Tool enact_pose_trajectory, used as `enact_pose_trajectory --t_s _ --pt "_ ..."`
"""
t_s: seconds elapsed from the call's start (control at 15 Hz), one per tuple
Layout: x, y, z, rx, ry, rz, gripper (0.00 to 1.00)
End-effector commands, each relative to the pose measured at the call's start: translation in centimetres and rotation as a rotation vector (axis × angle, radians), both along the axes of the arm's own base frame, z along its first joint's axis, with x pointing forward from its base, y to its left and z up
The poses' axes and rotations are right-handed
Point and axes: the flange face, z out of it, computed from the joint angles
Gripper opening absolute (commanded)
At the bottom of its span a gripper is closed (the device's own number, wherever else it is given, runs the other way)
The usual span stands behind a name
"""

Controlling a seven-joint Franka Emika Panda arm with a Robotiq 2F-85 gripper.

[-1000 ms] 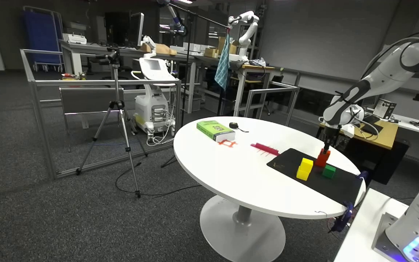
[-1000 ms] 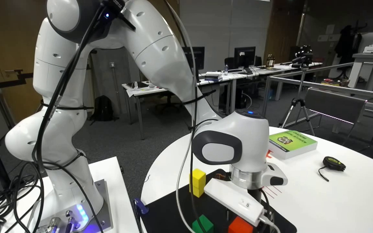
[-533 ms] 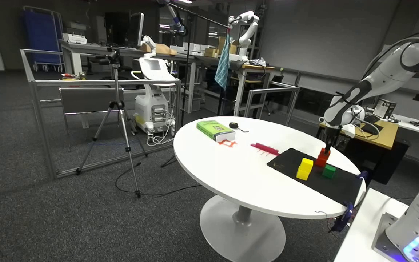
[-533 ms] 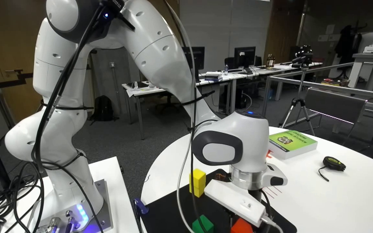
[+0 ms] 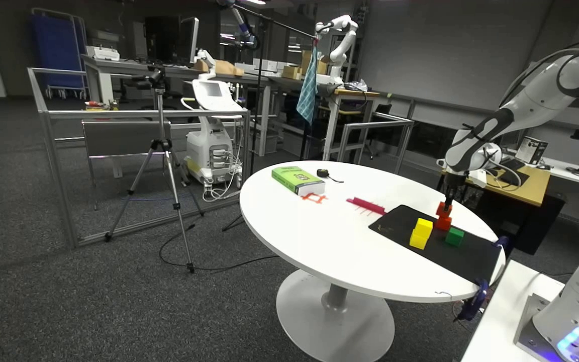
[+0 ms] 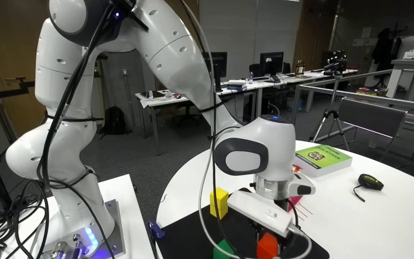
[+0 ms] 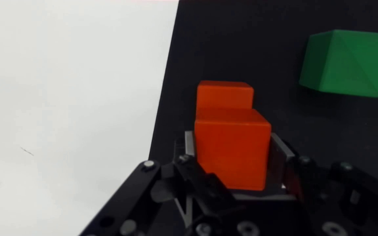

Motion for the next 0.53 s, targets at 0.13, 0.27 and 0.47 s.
enact_pose_trajectory --t_s 0.13,0.27,0.47 --pt "1.8 6.1 5.0 0.065 -0.060 -0.031 0.31" --pt "3.7 8.2 5.8 0.088 -0.083 -0.062 0.31" --pt "5.9 10.1 5.4 0.099 -0.124 -0.121 0.31"
